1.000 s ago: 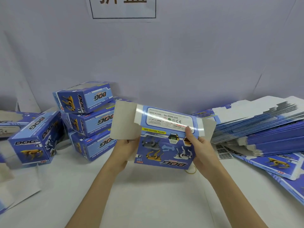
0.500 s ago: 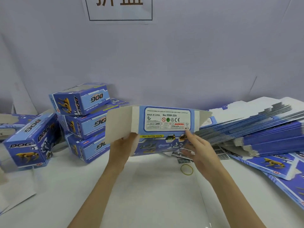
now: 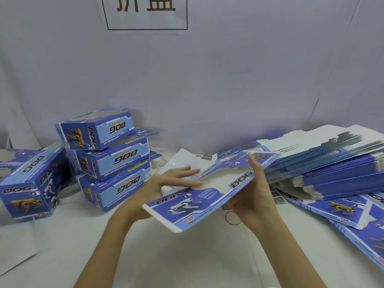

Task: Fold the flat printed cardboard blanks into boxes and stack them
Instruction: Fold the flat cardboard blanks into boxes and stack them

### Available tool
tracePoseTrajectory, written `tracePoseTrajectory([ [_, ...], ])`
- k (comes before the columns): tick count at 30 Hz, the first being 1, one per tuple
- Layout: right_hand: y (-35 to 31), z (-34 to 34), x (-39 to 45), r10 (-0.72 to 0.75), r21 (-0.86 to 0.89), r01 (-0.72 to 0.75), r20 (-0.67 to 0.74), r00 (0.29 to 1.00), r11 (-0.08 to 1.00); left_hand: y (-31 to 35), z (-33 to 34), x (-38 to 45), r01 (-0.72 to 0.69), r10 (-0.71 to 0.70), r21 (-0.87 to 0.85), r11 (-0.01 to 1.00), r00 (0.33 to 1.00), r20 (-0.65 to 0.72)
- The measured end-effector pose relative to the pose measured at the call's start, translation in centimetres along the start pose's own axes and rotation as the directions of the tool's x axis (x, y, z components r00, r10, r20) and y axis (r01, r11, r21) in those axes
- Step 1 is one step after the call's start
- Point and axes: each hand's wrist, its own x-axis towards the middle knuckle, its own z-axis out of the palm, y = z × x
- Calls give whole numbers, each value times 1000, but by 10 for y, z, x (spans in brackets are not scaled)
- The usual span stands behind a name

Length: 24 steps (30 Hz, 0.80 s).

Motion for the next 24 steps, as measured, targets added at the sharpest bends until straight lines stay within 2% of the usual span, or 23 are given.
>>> tracePoseTrajectory([
  [2, -1, -2, -3, 7, -67, -6, 14, 1000, 998, -8, -12, -15, 179, -149, -207, 962, 977, 151],
  [4, -3, 0, -3, 35, -158, -25, 62, 997, 987, -19, -23, -35, 311, -212, -372, 875, 935, 285],
  [9, 6, 3, 5, 77, -277, -60, 52, 996, 959, -37, -29, -52, 345, -275, -619, 706, 938, 209],
  [12, 8, 1, 6, 45, -309, -23, 65, 997, 951, -44, -24, -47, 390, -399, -563, 729, 910, 114],
  [14, 6, -5, 8, 20, -317, 5, 74, 997, 948, -44, -16, -38, 394, -485, -534, 748, 874, -35],
  [16, 4, -8, 8, 14, -363, 19, 87, 996, 932, -37, -3, -26, 346, -504, -547, 762, 848, -166],
  [18, 7, -9, 8, 39, -434, 18, 121, 992, 901, -30, 8, -14, 398, -534, -480, 782, 825, -185],
  [20, 11, -8, 6, 64, -487, 28, 171, 983, 873, -24, 19, -4, 471, -540, -323, 821, 824, -173],
  [22, 13, -8, 6, 72, -509, 27, 173, 982, 861, -20, 28, 0, 461, -503, -238, 855, 848, -165],
  [24, 10, -7, 6, 56, -548, 41, 160, 986, 835, -15, 30, 0, 452, -491, -223, 864, 855, -167],
])
